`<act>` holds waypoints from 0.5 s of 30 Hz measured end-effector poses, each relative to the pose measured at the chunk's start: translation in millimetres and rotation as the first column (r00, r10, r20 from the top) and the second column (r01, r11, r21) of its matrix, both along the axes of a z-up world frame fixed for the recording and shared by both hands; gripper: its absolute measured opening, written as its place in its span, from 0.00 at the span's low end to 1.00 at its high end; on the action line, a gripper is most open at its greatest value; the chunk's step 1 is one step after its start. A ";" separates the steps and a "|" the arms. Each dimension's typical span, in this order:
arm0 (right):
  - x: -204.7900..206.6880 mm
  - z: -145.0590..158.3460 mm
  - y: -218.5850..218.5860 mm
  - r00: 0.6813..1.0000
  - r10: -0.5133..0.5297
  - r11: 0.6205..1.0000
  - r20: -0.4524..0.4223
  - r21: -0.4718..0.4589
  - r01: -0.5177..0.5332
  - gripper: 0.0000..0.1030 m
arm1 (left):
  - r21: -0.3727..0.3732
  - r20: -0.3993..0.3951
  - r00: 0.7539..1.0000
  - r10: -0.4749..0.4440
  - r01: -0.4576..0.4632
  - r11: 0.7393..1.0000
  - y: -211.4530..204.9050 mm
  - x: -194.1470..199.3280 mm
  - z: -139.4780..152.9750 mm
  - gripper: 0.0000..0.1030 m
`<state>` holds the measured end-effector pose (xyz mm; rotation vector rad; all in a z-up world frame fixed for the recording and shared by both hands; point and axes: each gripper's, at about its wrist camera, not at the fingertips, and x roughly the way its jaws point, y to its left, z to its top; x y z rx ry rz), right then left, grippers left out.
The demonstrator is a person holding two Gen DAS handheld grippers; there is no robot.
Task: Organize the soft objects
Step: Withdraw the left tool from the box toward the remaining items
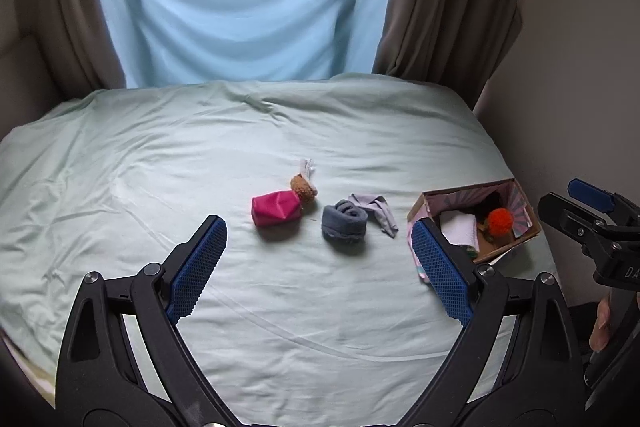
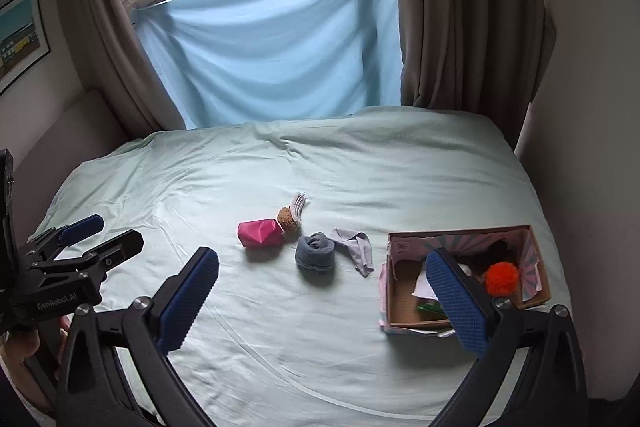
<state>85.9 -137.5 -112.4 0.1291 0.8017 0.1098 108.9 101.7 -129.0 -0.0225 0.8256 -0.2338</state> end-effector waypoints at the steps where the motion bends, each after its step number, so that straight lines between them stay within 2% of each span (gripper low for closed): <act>1: 5.7 -6.7 5.3 1.000 -0.017 1.000 -0.006 0.006 0.017 1.00 | 0.000 -0.003 1.000 -0.012 0.012 1.000 5.1 8.6 -6.4 0.91; 8: 45.3 -56.0 33.5 0.996 -0.079 0.997 -0.036 0.015 0.080 1.00 | 0.004 -0.035 0.994 -0.101 0.101 0.995 28.2 69.3 -66.9 0.91; 15: 92.9 -126.9 54.7 0.991 -0.115 0.993 -0.066 0.020 0.117 1.00 | 0.020 -0.067 0.976 -0.206 0.208 0.978 36.8 129.4 -151.7 0.91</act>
